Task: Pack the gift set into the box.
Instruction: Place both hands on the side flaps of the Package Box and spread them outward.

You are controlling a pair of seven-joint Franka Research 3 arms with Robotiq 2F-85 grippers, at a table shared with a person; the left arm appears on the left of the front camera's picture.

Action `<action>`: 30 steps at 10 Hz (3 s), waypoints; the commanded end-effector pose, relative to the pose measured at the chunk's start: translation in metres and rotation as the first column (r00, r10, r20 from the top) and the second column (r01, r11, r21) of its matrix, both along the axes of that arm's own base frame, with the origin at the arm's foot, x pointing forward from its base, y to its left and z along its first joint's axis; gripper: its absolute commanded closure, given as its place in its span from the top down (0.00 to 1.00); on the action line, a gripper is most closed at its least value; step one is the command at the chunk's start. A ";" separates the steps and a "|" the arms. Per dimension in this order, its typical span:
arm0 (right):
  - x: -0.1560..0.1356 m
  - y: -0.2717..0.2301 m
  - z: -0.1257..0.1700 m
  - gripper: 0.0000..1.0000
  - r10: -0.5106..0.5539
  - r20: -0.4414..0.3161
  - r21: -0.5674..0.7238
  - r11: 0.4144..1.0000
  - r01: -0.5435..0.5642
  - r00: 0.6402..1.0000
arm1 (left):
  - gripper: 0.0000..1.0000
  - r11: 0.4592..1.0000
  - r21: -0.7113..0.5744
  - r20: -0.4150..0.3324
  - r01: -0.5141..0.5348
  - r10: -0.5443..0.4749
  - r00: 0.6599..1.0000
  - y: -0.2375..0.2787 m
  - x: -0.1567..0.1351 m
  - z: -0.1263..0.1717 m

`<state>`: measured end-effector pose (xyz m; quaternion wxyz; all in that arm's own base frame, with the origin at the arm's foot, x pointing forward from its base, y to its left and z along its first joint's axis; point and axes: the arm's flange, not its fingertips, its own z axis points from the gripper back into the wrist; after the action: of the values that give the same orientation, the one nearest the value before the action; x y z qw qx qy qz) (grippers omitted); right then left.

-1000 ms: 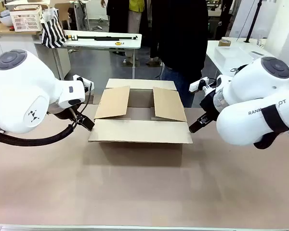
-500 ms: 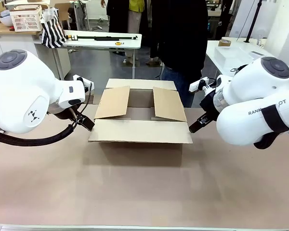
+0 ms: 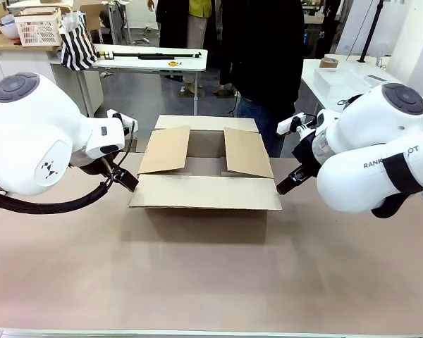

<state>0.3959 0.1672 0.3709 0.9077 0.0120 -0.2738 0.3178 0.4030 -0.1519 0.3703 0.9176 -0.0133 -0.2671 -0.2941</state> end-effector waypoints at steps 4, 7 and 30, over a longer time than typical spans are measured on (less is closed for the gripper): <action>-0.048 -0.043 0.106 1.00 -0.130 -0.139 -0.064 0.990 0.122 0.982 | 1.00 1.000 -0.001 -0.125 0.008 -0.008 0.992 0.032 -0.039 0.069; -0.093 -0.058 0.147 1.00 -0.152 0.068 0.086 0.986 0.146 0.986 | 1.00 0.969 -0.227 0.184 0.098 -0.056 0.981 0.038 -0.100 0.129; -0.085 -0.239 0.148 1.00 0.221 -0.411 0.909 0.170 0.380 0.884 | 1.00 0.371 -0.926 -0.267 -0.069 -0.515 0.815 0.106 -0.040 0.165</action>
<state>0.3076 -0.0718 0.5180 0.7429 0.6447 -0.1799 -0.0092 0.3712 -0.0181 0.5092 0.6767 -0.6690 -0.1412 -0.2731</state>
